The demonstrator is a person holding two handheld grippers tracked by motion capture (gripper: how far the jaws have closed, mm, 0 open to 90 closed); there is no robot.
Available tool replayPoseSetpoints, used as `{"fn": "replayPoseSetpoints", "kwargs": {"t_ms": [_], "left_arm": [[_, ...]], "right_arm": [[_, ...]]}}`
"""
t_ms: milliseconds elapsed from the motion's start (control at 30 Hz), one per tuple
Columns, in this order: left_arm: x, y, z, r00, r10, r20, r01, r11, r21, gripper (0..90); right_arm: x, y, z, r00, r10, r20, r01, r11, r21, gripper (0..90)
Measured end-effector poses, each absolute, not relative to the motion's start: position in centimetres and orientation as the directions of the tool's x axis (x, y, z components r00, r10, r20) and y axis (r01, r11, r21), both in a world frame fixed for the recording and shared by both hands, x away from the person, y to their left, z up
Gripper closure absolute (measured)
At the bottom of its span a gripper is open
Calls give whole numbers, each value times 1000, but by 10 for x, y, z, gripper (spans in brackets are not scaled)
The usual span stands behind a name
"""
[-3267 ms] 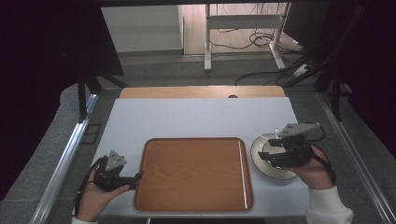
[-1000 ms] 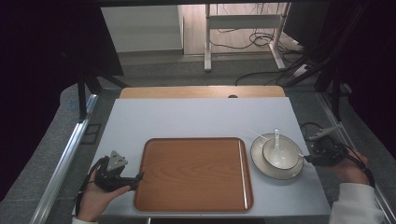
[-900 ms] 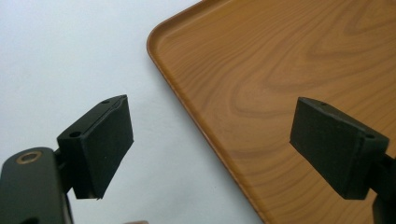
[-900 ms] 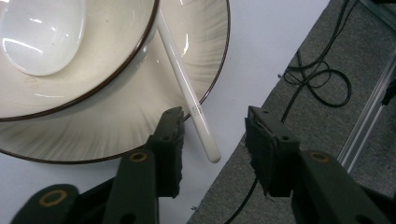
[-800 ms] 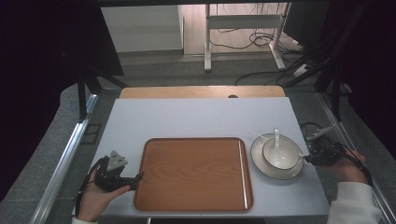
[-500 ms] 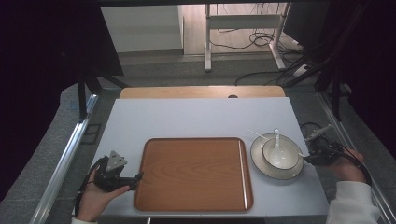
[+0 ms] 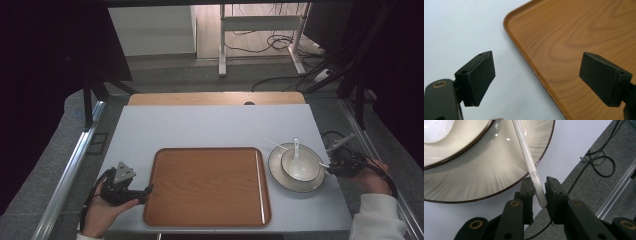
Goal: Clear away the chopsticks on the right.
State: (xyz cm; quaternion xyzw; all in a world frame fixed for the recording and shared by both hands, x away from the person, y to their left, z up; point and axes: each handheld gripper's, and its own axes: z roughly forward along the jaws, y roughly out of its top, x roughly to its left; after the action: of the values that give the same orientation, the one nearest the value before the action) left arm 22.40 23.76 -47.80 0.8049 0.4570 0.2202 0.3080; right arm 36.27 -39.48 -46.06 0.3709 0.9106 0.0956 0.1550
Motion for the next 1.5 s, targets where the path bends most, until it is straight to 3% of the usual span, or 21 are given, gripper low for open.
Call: {"fn": "replayPoseSetpoints", "kwargs": {"t_ms": [567,1067,1500], "left_arm": [[224,238,-479,482,874,68,601,-386,700,129],[224,238,-479,481,874,68,601,-385,700,129],[224,238,-479,481,874,68,602,-385,700,129]], "right_arm": [[362,-396,-461,-716,669,-198,609,738,290,833],[358,-410,-444,-624,769,-139,670,618,411,840],[341,-403,-408,-624,768,-144,602,591,537,840]]}}
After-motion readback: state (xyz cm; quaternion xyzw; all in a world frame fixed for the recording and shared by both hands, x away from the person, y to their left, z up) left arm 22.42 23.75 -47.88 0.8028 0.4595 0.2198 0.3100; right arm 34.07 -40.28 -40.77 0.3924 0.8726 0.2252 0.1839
